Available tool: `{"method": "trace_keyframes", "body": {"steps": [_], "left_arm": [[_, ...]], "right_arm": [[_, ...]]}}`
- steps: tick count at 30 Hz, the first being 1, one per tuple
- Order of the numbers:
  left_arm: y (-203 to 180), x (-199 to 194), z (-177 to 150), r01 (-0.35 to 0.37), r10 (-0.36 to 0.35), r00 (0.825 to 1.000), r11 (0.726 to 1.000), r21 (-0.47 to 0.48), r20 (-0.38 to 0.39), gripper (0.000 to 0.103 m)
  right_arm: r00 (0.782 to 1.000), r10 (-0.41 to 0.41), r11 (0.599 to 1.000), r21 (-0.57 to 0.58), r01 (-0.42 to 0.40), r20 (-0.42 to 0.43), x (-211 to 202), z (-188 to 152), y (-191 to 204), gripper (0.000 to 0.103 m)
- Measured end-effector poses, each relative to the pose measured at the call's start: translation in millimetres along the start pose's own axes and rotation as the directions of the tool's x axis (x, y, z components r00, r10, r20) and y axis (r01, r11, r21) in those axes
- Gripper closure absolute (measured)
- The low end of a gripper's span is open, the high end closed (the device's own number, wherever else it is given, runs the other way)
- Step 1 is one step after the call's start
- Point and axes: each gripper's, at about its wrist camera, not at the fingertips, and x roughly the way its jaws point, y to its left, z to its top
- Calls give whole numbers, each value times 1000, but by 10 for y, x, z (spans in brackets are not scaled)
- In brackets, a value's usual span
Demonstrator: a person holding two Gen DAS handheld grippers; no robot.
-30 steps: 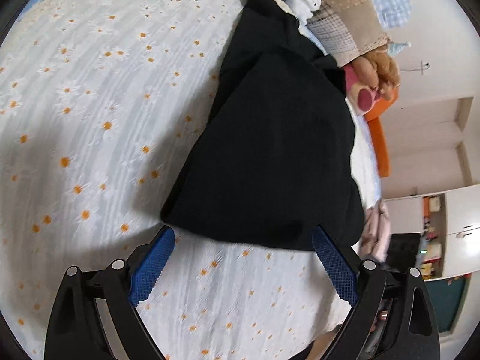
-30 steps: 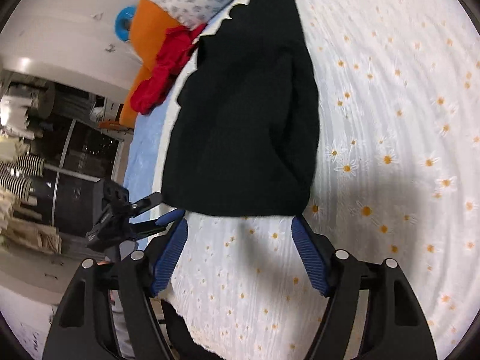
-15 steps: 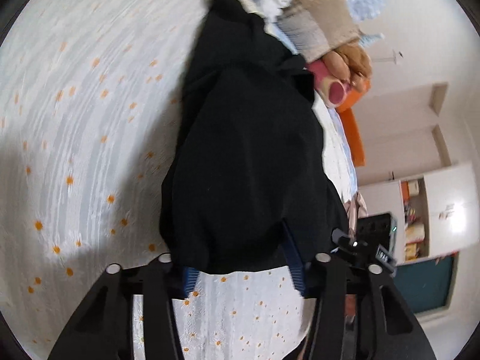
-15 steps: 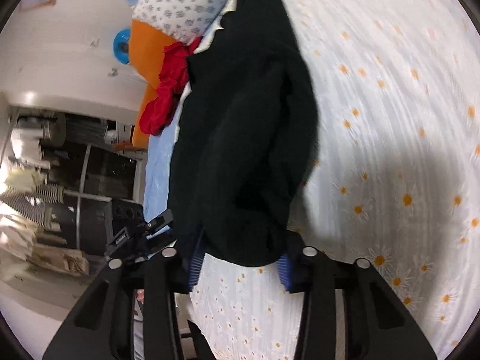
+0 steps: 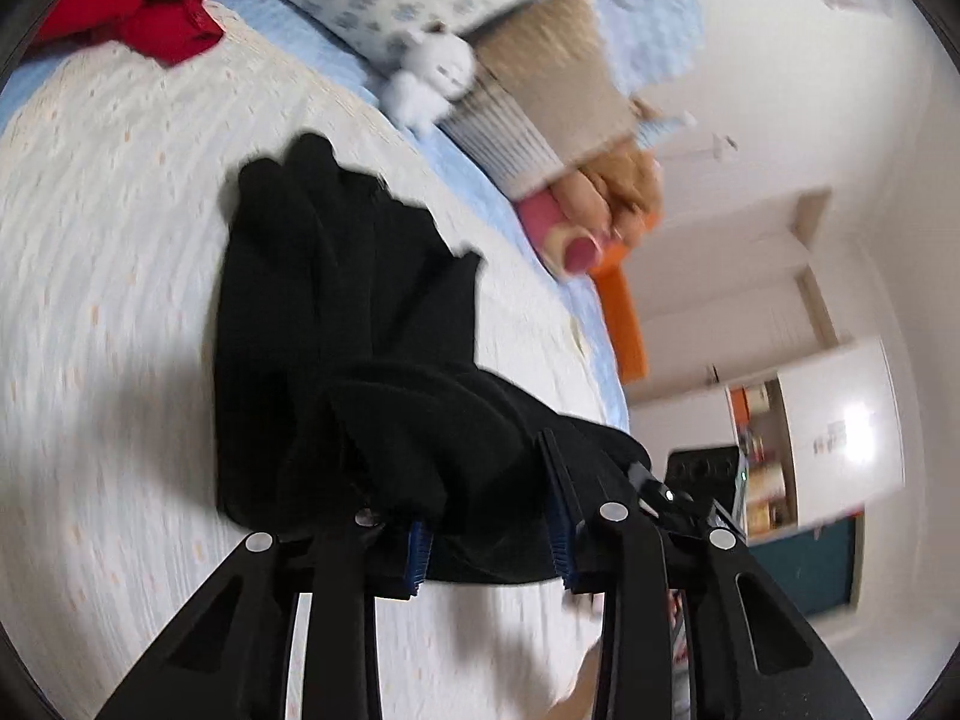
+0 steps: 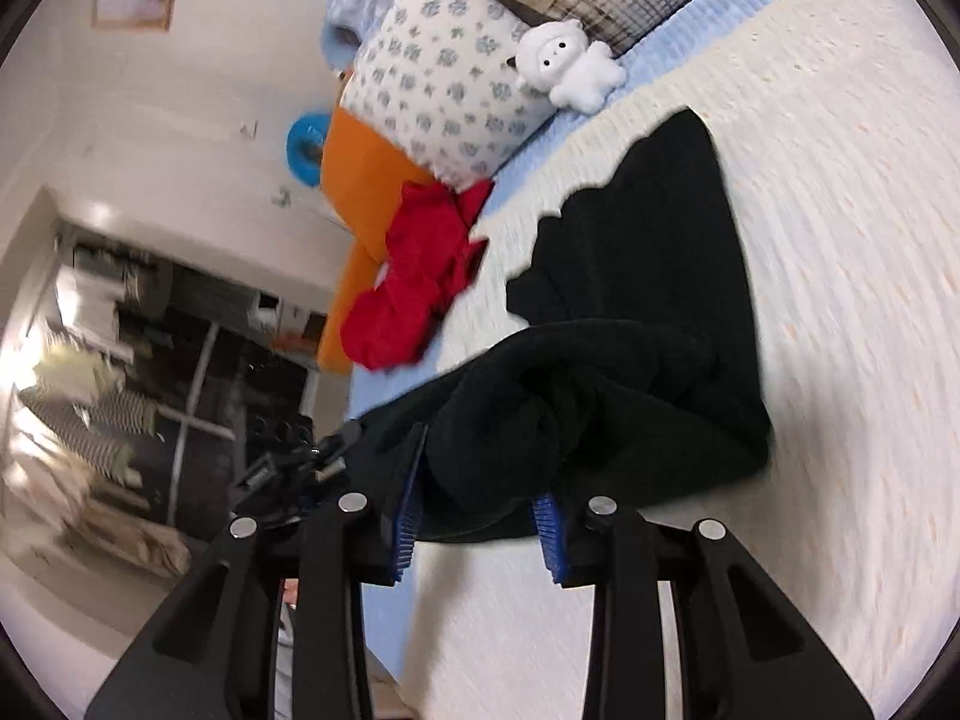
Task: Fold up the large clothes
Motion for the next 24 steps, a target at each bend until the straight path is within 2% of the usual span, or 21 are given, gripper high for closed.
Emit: {"method": "trace_keyframes", "body": {"steps": [4,7,11,13,15,17,19,20,21,22,23,24], "left_arm": [[39,358,677,-100,100,995,995,-18,17,68],[221,646,1131,-153,155,988,987,-50,23,68],[458,1084,1451,-215,218,975,975,-64,51,68],[618,1260,1495,-205,213,973,975,-91,88,67],[734,1329,1484,-181,196,972,976,-119,129,67],[834,1314,1457,-117,143,977,980,-164,159,63],[843,1233,1418,-65,95,982,981,-182,164,57],[804,1168,1393,-58,87,982,983,-176,166,48],[715,1075,1365,-78,103,981,985,-153,166,42],[584,967,1332,-101,118,978,989,-105,174,29],[476,881,1297,-117,127,975,991,-67,182,24],[311,761,1254,-141,142,971,990,-16,194,22]], "right_arm": [[997,-65,998,-3,66,38,364,594,-58,71],[994,-96,995,42,94,59,631,963,-302,71],[980,-163,984,90,153,112,943,1287,-692,71],[976,-168,978,147,147,141,1092,1367,-969,70],[977,-118,982,169,88,178,1181,1367,-1156,68],[973,-65,988,149,33,221,1190,1317,-1228,64],[974,-61,991,130,33,216,1161,1317,-1190,61],[978,-58,990,137,30,201,1128,1320,-1164,56],[981,-49,990,143,22,189,1082,1331,-1114,35],[983,-36,991,133,12,178,1013,1340,-1020,3],[978,-71,994,97,52,197,888,1339,-862,6],[974,-87,995,72,73,207,821,1339,-751,4]]}}
